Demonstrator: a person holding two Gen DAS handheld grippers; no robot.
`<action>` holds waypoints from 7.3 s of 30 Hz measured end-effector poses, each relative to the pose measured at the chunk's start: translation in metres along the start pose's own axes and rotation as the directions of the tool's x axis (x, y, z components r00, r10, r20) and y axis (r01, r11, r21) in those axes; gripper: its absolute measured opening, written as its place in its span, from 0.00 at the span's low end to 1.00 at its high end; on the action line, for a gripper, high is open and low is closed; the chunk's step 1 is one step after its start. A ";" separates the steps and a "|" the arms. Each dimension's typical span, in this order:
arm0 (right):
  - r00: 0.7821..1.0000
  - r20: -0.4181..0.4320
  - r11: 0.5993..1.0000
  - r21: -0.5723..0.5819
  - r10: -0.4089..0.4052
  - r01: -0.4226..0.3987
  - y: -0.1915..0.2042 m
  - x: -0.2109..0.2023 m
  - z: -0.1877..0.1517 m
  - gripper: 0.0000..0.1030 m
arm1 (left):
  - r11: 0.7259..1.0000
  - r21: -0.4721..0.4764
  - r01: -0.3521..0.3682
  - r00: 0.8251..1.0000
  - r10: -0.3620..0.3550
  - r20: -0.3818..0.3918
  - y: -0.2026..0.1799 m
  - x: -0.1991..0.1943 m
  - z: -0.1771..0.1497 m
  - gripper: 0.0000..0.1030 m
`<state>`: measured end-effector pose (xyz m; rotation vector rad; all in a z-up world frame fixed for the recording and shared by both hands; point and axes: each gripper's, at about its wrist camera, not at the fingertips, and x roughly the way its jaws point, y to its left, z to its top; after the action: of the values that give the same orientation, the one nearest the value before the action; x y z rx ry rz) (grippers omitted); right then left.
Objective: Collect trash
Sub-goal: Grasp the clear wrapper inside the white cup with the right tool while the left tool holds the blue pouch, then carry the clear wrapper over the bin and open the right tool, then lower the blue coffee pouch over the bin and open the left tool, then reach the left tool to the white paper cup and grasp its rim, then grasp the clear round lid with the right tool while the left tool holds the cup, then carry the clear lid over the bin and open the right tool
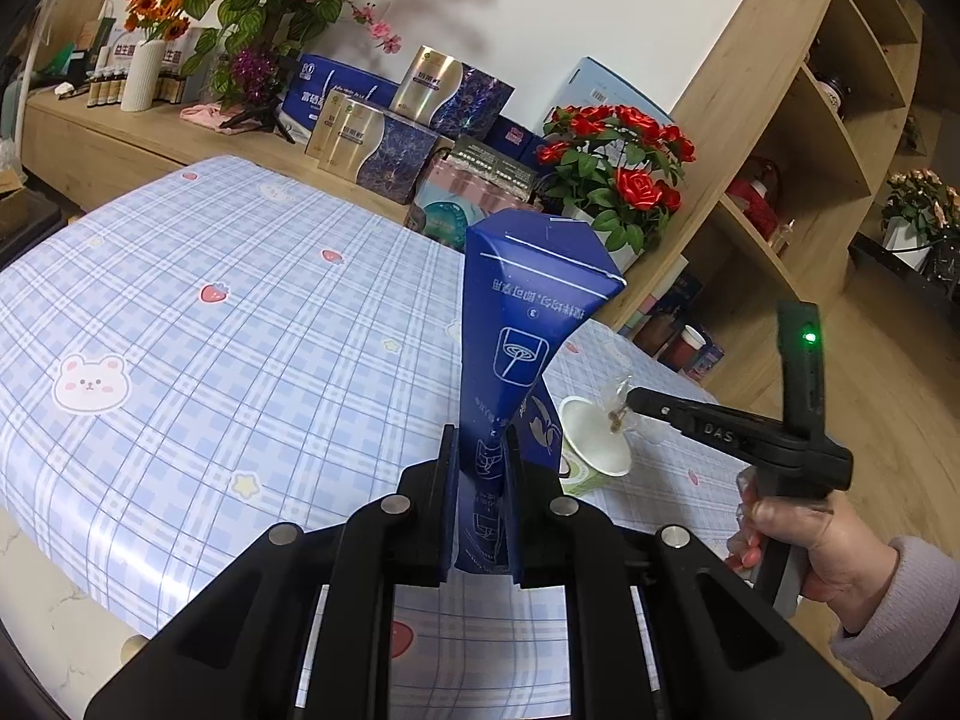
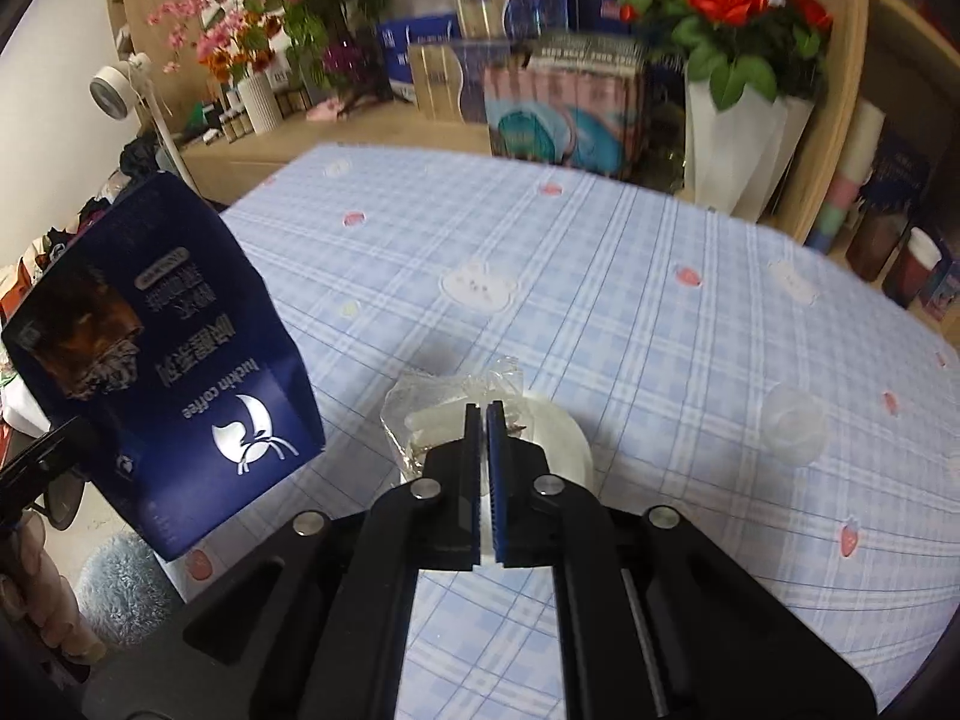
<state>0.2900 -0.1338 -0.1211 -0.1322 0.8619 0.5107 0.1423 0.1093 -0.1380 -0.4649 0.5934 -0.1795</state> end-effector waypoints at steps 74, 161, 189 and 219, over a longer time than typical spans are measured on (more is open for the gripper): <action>0.947 0.220 0.945 0.280 -0.236 0.170 0.005 -0.183 -0.233 0.95 | 0.947 0.255 0.198 0.949 -0.119 -0.292 -0.099 -0.085 -0.131 0.13; 0.968 0.093 0.936 0.293 -0.233 0.197 -0.166 -0.020 -0.085 0.95 | 0.941 0.337 -0.043 0.990 0.085 -0.109 -0.087 0.178 -0.015 0.72; 0.960 -0.093 0.938 0.207 -0.265 0.279 -0.207 0.091 -0.036 0.74 | 0.923 0.353 -0.156 0.978 0.193 -0.074 -0.070 0.189 -0.012 0.73; 0.981 0.023 0.977 0.099 -0.192 0.189 -0.103 -0.008 -0.084 0.65 | 0.947 0.316 -0.065 0.995 0.084 -0.047 -0.085 0.139 0.001 0.72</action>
<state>0.2772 -0.2534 -0.1792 -0.1164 0.8307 0.2901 0.2541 -0.0062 -0.1662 -0.1280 0.6275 -0.2122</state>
